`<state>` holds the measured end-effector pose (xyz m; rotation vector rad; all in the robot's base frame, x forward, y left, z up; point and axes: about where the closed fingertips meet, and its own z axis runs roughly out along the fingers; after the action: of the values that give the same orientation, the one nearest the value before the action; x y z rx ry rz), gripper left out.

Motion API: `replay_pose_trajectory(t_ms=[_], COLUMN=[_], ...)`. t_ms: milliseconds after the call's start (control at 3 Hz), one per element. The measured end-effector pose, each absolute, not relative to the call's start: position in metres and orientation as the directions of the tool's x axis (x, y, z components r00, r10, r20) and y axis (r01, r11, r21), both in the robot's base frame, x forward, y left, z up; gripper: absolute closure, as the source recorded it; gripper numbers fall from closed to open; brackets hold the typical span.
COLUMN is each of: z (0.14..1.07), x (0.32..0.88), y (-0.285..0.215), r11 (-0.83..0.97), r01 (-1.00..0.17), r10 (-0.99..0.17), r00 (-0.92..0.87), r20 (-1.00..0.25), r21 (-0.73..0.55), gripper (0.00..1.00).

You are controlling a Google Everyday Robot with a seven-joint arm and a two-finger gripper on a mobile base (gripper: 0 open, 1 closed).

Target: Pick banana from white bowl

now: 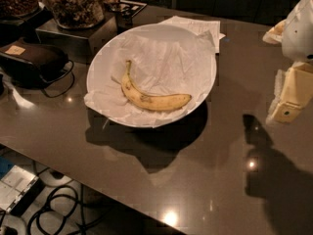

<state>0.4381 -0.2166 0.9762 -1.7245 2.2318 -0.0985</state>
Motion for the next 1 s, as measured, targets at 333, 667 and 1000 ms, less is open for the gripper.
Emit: replay_pose_trajectory(t_ms=[333,667,1000], z=[0.978,0.990,1.025], x=[0.438,0.436,0.429], y=[-0.216,-0.212,-0.173], r11=[0.277,0.346,0.395], r01=[-0.928,-0.907,-0.876], r10=[-0.951,-0.929,-0.913], r00=[-0.227,-0.295,-0.342], r20=[-0.210,-0.224,-0.222], r21=[-0.248,-0.240,-0.278], gripper=[0.00,0.00,0.00])
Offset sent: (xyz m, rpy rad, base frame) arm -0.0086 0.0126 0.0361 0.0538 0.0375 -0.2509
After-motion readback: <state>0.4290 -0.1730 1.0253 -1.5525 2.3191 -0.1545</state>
